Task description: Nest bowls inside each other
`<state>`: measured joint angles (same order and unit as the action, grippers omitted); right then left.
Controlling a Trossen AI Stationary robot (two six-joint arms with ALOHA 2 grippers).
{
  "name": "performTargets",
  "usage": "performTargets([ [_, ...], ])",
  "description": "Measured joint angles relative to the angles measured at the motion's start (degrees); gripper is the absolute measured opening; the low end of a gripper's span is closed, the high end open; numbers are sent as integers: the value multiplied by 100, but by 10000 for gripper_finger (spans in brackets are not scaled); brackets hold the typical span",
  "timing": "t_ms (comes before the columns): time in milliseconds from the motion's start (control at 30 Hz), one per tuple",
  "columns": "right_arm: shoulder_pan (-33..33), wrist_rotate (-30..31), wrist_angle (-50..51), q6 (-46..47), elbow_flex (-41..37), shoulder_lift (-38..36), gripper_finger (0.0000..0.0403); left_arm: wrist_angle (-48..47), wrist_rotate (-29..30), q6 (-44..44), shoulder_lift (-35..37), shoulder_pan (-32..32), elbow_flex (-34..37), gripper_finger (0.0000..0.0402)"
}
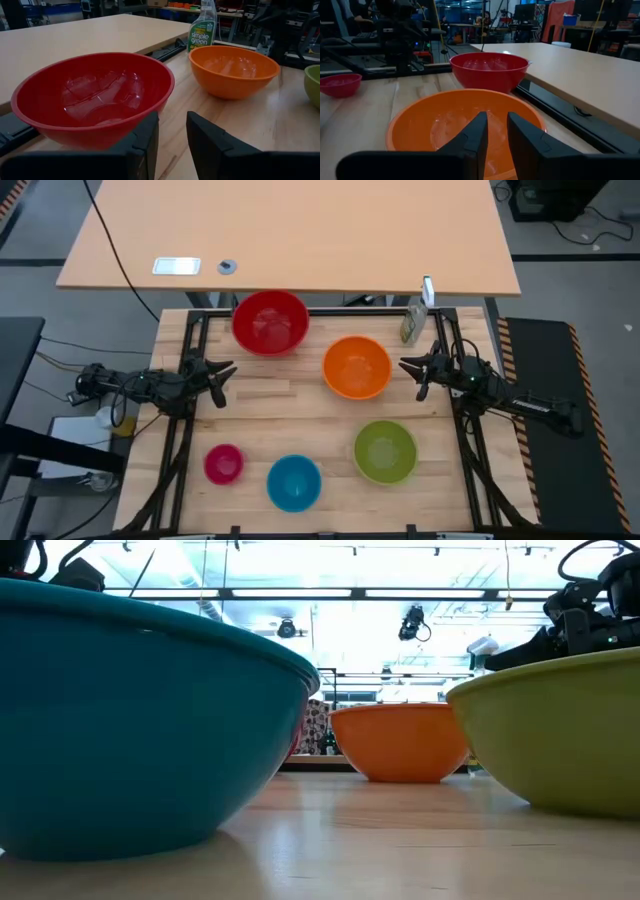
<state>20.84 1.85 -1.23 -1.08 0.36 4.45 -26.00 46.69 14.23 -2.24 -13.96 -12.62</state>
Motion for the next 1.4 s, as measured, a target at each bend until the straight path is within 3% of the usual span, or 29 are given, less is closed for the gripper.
performTargets([
  [333,0,1,0,1,1,0,82,0,1,-4,1,2,0,102],
  [600,0,0,0,0,0,0,82,-2,16,-1591,1,1,0,102],
  [800,9,489,-253,-10,2,2,82,431,15,-1141,1,2,2,102],
  [933,7,300,-1251,1507,0,7,82,1384,17,-215,0,1,2,102],
  [1067,9,728,-2287,3025,0,7,82,2178,18,255,2,2,2,102],
  [1167,9,1053,-2890,3344,2,4,82,2523,19,256,2,2,2,102],
  [1400,9,1157,-3523,3647,2,5,82,2675,18,323,2,2,2,102],
])
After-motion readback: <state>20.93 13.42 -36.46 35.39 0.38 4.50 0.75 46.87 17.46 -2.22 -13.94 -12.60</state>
